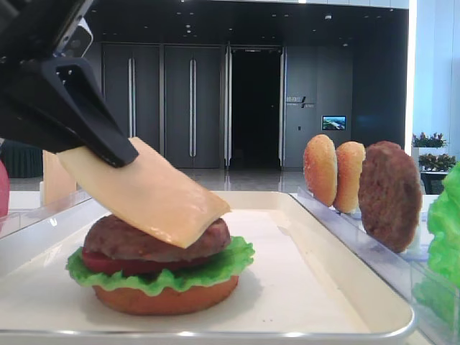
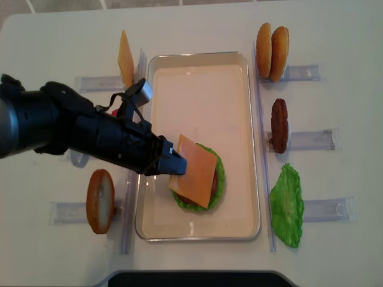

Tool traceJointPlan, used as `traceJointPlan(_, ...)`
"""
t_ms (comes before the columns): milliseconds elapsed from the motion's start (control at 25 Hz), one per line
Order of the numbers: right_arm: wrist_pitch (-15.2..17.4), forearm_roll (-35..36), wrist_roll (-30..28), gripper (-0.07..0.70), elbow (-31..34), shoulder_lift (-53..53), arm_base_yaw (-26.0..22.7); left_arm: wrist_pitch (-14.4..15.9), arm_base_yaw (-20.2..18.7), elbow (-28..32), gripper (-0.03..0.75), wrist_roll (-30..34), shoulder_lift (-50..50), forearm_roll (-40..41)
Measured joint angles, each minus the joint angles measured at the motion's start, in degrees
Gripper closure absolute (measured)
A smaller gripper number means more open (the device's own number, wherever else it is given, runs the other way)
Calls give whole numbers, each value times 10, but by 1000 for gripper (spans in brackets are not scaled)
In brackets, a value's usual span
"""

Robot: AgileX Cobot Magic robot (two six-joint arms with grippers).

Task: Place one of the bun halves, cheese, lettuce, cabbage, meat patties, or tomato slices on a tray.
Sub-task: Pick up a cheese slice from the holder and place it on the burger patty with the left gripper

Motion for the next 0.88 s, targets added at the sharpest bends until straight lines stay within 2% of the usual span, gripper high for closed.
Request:
traceJointPlan(120,0,0,0,44,0,0,0,-1,0,0,675,-5,1,1)
traceJointPlan(200,0,0,0,44,0,0,0,-2,0,0,626,-12,4,7)
traceJointPlan(280,0,0,0,44,0,0,0,-4,0,0,537,-23,5,18)
traceJointPlan(480,0,0,0,44,0,0,0,-4,0,0,235,-40,5,31)
traceJointPlan(560,0,0,0,44,0,0,0,-4,1,-2,159,-43,5,34)
traceJointPlan(720,0,0,0,44,0,0,0,12,21,-26,109,-75,5,66)
traceJointPlan(880,0,0,0,44,0,0,0,49,48,-72,103,-138,5,148)
